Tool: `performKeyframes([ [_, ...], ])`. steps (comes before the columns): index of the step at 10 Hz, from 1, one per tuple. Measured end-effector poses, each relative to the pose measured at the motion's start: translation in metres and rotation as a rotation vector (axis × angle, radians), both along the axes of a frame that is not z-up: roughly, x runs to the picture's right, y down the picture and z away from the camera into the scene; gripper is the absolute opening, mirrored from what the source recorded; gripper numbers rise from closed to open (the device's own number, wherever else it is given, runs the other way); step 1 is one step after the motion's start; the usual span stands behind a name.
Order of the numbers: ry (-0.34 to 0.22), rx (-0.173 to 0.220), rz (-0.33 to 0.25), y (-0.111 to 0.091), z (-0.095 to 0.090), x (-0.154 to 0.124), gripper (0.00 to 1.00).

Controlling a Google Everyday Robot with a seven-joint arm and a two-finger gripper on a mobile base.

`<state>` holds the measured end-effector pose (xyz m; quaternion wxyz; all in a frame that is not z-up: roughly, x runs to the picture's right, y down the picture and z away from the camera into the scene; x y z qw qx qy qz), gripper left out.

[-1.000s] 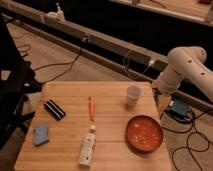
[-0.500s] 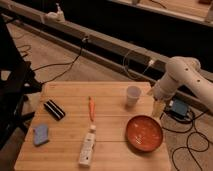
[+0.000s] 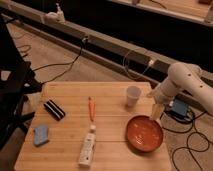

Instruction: Pick up the ceramic bowl

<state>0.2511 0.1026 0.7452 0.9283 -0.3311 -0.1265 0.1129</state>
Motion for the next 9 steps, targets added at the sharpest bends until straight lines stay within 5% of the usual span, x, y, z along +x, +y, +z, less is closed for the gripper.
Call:
performKeyframes([
  [5, 0.001, 0.002, 0.024, 0.021, 0.031, 0.004, 0.80],
  [9, -0.010, -0.047, 0.075, 0.058, 0.060, 0.005, 0.80],
])
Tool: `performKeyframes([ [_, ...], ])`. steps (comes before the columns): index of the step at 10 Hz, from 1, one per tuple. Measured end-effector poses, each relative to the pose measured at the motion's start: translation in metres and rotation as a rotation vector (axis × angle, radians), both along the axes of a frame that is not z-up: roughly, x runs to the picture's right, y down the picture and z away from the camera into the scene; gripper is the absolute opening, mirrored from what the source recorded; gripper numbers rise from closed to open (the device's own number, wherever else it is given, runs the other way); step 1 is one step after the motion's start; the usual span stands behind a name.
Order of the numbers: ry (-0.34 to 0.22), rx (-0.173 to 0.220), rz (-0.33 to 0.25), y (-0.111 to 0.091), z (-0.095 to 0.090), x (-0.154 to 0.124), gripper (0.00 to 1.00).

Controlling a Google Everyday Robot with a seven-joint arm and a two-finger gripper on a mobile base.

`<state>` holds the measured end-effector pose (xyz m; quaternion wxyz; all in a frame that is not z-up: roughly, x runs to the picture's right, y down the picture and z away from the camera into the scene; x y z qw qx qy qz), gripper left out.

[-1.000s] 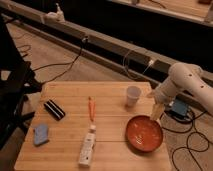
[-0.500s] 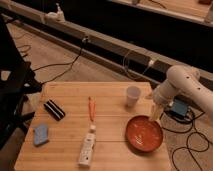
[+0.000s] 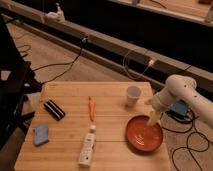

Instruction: Pick up the ceramic bowl

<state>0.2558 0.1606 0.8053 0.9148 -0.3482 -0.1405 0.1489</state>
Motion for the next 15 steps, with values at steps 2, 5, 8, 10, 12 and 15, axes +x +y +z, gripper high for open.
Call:
performKeyframes([
  [2, -0.028, -0.017, 0.023, 0.016, 0.012, -0.004, 0.80],
  [5, -0.058, -0.053, 0.062, 0.042, 0.034, -0.010, 0.80],
  [8, -0.070, -0.066, 0.056, 0.050, 0.043, -0.011, 0.66],
  [10, -0.074, -0.065, 0.044, 0.049, 0.044, -0.011, 0.45],
  [12, -0.075, -0.053, 0.001, 0.043, 0.037, -0.016, 0.23],
  [15, -0.054, -0.032, -0.031, 0.025, 0.021, -0.024, 0.01],
])
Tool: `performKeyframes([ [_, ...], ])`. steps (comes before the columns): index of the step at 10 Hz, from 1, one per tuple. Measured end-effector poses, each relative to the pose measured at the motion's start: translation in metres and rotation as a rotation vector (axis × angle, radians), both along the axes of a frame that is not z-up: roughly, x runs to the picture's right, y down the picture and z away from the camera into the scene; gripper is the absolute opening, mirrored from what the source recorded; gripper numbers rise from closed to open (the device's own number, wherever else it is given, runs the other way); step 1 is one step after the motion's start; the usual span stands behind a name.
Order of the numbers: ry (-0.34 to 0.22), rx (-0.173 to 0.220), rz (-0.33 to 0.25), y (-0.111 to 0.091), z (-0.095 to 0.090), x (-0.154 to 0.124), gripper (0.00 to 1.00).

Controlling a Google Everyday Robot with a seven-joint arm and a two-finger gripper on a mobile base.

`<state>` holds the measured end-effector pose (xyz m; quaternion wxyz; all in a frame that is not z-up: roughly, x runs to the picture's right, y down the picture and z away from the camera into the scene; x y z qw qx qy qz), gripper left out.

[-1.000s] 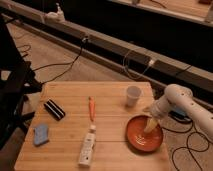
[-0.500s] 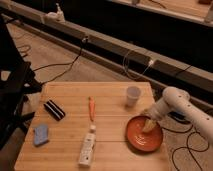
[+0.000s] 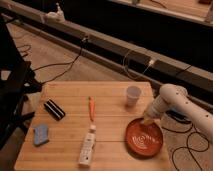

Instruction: Pick up the ceramic bowl

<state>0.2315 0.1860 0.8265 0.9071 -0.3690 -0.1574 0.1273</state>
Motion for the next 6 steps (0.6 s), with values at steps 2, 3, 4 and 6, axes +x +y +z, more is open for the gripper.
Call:
performKeyframes([
  [2, 0.003, 0.018, -0.018, -0.024, -0.016, -0.016, 0.00],
  [3, 0.006, 0.028, -0.025, -0.035, -0.023, -0.021, 0.00],
  [4, 0.013, 0.033, -0.024, -0.049, -0.032, -0.025, 0.00],
  [6, 0.021, 0.048, 0.006, -0.071, -0.047, -0.027, 0.00],
])
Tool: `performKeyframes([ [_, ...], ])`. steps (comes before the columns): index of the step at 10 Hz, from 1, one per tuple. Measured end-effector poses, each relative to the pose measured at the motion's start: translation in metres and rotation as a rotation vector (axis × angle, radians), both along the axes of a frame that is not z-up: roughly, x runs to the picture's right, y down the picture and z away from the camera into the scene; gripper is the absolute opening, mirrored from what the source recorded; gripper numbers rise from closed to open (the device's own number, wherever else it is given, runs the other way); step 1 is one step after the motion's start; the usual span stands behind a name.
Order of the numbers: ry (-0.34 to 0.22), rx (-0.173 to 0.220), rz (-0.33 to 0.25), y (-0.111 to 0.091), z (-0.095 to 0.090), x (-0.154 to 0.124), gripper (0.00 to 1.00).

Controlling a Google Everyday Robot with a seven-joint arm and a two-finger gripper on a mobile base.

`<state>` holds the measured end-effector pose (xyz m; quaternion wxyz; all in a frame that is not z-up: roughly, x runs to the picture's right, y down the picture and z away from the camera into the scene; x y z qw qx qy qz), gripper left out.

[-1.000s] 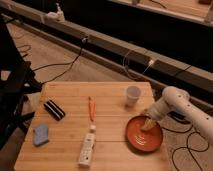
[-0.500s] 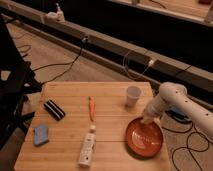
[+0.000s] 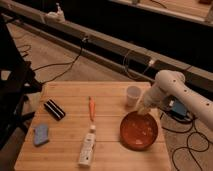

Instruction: Pick up the ceramic bowl

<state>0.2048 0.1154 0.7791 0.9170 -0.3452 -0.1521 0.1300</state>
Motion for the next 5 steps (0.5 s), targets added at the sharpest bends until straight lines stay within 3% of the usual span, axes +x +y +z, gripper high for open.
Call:
performKeyframes([
  [3, -0.014, 0.047, 0.062, -0.035, -0.028, 0.000, 0.00],
  [5, -0.020, 0.055, 0.080, -0.041, -0.036, 0.001, 0.00],
])
